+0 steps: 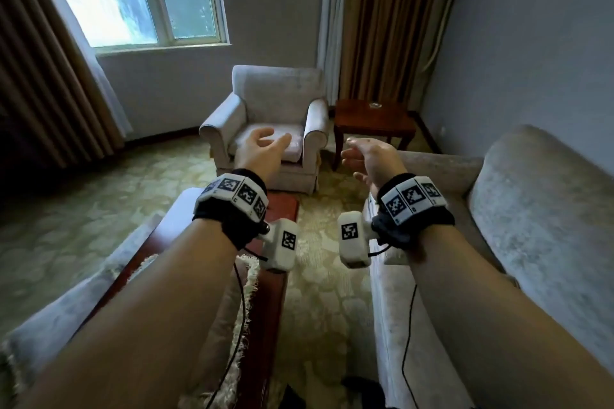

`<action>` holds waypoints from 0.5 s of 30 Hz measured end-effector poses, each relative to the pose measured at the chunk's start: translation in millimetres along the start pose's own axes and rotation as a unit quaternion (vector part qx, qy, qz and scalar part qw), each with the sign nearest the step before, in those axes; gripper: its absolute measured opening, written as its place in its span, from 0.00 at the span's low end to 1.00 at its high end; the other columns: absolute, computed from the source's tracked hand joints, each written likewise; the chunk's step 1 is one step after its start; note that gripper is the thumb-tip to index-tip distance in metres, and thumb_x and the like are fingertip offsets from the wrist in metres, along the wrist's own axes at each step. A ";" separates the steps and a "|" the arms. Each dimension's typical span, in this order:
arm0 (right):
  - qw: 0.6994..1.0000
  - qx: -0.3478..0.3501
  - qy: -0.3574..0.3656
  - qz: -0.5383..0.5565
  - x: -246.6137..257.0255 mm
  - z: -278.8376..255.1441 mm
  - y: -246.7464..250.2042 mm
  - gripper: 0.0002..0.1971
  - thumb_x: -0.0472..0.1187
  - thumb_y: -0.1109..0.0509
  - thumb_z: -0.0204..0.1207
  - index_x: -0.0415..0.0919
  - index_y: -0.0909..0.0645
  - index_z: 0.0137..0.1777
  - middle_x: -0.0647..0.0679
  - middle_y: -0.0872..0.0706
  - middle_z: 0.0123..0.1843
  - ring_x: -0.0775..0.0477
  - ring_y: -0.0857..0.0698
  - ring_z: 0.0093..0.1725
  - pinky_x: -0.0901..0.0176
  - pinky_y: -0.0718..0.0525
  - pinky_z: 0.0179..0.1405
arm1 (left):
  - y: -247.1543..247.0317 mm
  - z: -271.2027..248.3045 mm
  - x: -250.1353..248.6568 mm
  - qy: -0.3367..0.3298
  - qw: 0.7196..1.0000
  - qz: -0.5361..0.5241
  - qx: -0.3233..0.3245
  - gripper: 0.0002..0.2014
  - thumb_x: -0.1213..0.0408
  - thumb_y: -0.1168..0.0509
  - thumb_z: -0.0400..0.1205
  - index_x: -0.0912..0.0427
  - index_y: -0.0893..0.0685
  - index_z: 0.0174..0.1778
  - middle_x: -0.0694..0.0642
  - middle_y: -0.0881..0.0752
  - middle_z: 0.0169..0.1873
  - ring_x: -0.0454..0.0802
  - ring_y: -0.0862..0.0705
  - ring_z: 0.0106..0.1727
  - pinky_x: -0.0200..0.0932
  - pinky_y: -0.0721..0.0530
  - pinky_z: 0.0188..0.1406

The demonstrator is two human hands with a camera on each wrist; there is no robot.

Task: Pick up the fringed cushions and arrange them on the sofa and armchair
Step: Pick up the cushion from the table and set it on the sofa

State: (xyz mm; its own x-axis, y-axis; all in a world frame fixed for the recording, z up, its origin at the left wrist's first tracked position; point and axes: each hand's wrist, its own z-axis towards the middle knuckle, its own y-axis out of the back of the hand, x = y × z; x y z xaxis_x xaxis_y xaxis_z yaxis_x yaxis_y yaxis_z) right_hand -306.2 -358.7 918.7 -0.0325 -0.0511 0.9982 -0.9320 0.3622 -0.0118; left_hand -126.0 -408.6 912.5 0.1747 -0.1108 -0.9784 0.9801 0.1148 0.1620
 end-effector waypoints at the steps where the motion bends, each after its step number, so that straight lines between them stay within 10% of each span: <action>1: 1.000 0.002 0.001 -0.003 0.1 8.6 -11.8 0.08 0.42 0.35 0.84 0.46 0.20 0.42 0.50 0.14 0.38 0.53 0.17 0.37 0.54 0.28 0.44 | 7.7 10.0 5.4 0.007 1.000 -0.003 -0.004 0.21 0.57 0.27 0.81 0.60 0.17 0.68 0.60 0.11 0.59 0.54 0.13 0.55 0.41 0.18 0.54; 15: 0.959 0.256 -0.101 -0.065 -81.8 165.8 -273.4 0.09 0.41 0.34 0.84 0.47 0.22 0.40 0.50 0.16 0.38 0.52 0.19 0.36 0.56 0.31 0.41 | 175.9 141.0 151.3 0.169 0.951 0.055 -0.253 0.22 0.55 0.29 0.82 0.59 0.19 0.71 0.57 0.14 0.62 0.57 0.13 0.62 0.46 0.17 0.63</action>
State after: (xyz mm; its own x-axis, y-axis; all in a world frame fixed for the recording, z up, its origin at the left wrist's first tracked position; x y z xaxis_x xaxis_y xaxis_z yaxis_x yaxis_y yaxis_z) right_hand -108.6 -607.9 830.4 0.0742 -0.2628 0.9620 -0.9864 -0.1614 0.0319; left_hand 86.1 -544.4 811.1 0.1500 0.2428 -0.9584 0.7718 0.5771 0.2670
